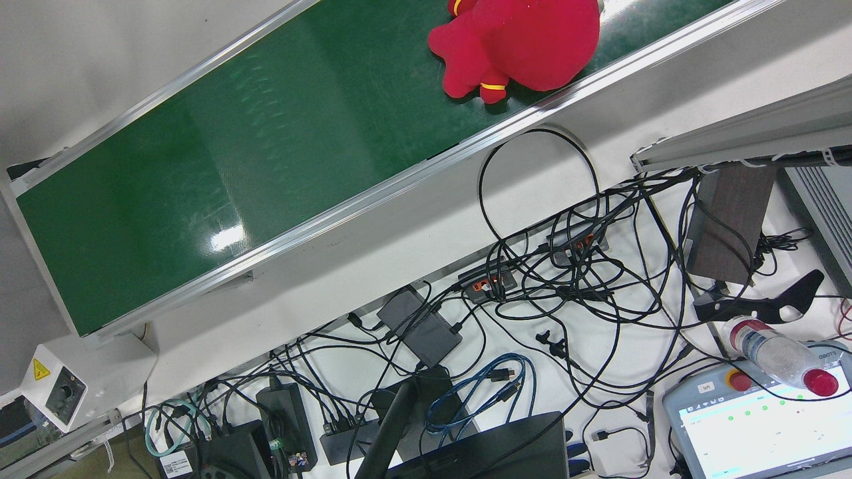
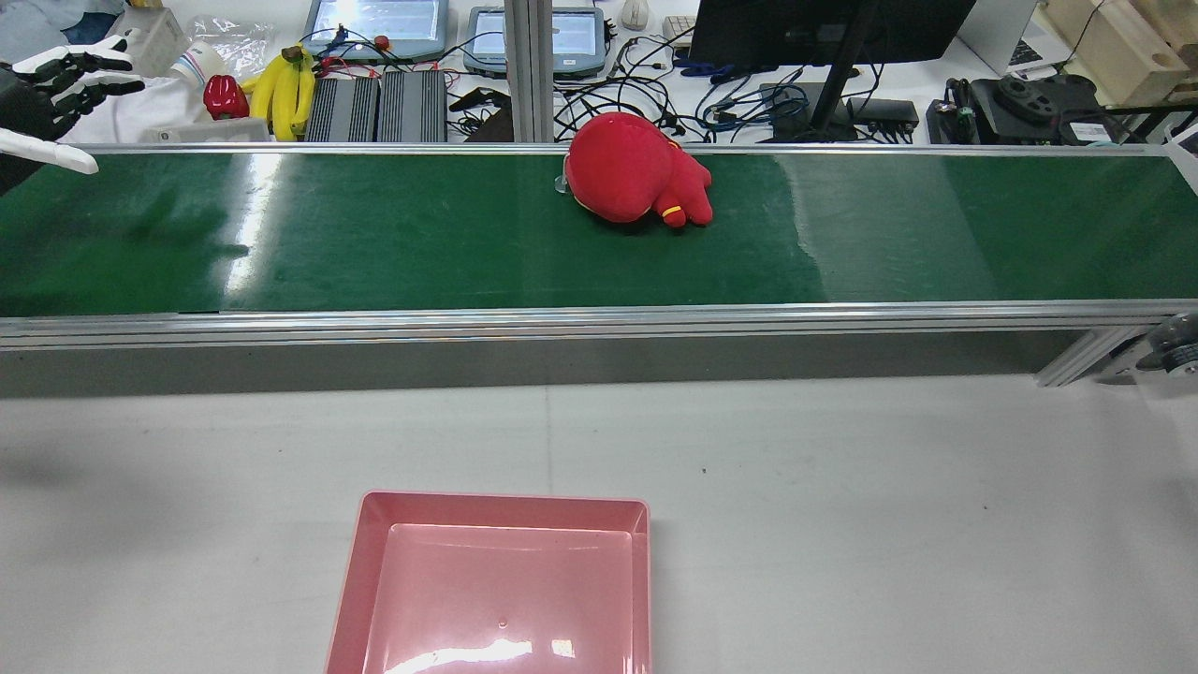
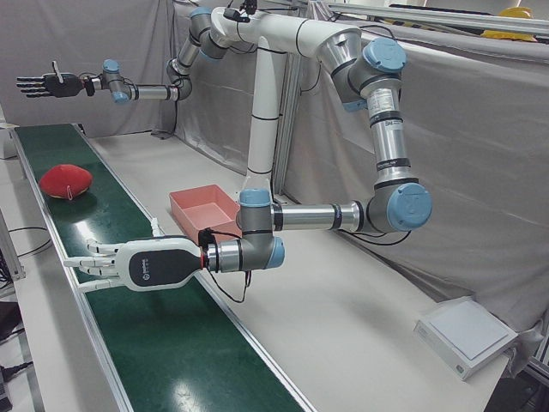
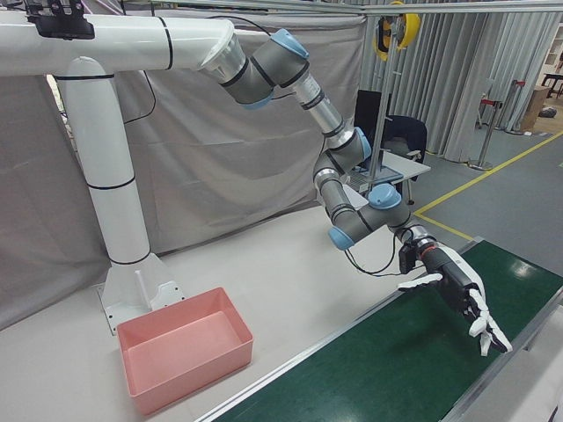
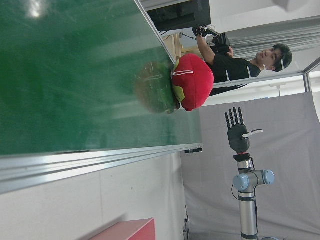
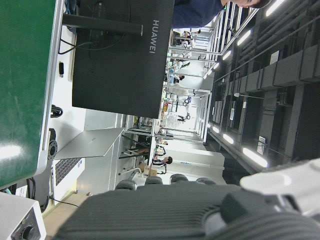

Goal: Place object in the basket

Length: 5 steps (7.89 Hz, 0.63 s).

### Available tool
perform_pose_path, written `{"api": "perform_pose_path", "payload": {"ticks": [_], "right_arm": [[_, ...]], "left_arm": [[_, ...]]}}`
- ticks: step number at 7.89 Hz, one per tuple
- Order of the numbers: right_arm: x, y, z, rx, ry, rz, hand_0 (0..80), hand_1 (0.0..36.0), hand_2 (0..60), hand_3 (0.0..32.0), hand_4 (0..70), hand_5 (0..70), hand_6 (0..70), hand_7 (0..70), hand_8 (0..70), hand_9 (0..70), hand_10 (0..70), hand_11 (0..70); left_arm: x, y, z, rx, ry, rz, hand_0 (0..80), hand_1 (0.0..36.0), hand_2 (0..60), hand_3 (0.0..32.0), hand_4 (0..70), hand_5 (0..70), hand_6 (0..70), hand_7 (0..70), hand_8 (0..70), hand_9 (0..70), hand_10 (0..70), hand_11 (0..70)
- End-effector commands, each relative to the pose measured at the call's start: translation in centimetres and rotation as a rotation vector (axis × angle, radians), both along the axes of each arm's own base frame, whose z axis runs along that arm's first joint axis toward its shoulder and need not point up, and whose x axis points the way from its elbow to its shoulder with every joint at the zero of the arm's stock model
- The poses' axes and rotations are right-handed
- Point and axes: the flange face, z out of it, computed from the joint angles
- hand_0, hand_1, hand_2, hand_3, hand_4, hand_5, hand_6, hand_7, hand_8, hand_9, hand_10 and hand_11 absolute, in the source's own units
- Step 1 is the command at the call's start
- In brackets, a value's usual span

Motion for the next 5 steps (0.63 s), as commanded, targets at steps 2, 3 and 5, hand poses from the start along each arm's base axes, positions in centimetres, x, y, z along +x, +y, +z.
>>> {"api": "perform_pose_path", "payload": {"ticks": [2, 3, 5], "right_arm": [[0.0, 0.0, 0.0, 0.0, 0.0, 0.0, 0.0, 0.0, 0.0, 0.0, 0.0, 0.0, 0.0, 0.0, 0.0, 0.0, 0.0, 0.0], [0.0, 0.0, 0.0, 0.0, 0.0, 0.0, 0.0, 0.0, 0.0, 0.0, 0.0, 0.0, 0.0, 0.0, 0.0, 0.0, 0.0, 0.0], [0.0, 0.0, 0.0, 0.0, 0.0, 0.0, 0.0, 0.0, 0.0, 0.0, 0.0, 0.0, 0.0, 0.0, 0.0, 0.0, 0.0, 0.0]], "left_arm": [[-0.29, 0.03, 0.06, -0.005, 0.0, -0.002, 59.3, 15.3, 0.0, 0.0, 16.0, 31.4, 6.1, 5.2, 13.3, 20.4, 0.0, 0.0], [-0.37, -0.03, -0.11, -0.002, 0.003, -0.003, 59.0, 15.4, 0.0, 0.0, 15.8, 31.5, 6.0, 5.4, 13.5, 20.5, 0.0, 0.0], [-0.25, -0.06, -0.2, -0.001, 0.005, -0.001, 59.2, 15.5, 0.0, 0.0, 16.0, 31.4, 6.2, 5.3, 13.6, 20.7, 0.0, 0.0]]}}
